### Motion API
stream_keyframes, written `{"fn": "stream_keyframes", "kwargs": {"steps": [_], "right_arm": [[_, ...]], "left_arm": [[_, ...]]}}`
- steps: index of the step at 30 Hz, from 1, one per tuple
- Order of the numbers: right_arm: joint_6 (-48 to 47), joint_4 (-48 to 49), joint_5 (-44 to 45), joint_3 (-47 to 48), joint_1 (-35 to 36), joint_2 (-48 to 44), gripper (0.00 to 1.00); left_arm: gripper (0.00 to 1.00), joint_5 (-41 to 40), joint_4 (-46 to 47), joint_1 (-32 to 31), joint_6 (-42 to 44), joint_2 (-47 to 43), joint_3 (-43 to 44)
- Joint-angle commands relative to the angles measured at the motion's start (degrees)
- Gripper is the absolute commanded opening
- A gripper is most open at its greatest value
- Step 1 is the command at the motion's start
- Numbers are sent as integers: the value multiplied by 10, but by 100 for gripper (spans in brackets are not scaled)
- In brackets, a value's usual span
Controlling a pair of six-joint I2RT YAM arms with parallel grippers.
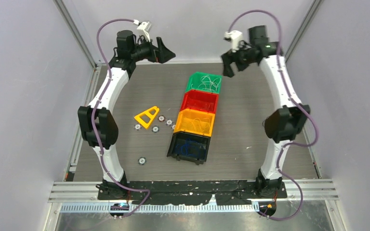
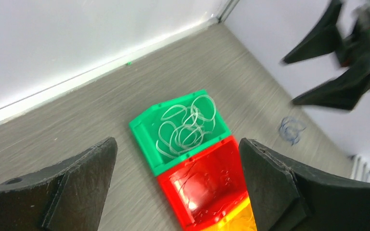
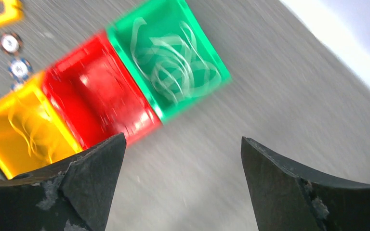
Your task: Untangle the cables
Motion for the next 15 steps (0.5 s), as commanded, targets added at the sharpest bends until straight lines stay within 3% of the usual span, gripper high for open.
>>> {"fn": "stream_keyframes", "kwargs": {"steps": [1,5,7,15], "right_arm": [[-72,-183,18,-66,-105,-96,95],[-102,-234,109,-208,-189,-162,99],[-107,-230,149,-275,-226,-186,96],[-142,-78,195,-440,-254,-191,82]], "left_arm": [[100,-25,-155,-13,168,-50,28],[100,-19,-163,-13,203,-85,-19],[100,-9,-153,-13,210,-102,-46],[100,9,-129,-12,250,-191,-154]]}}
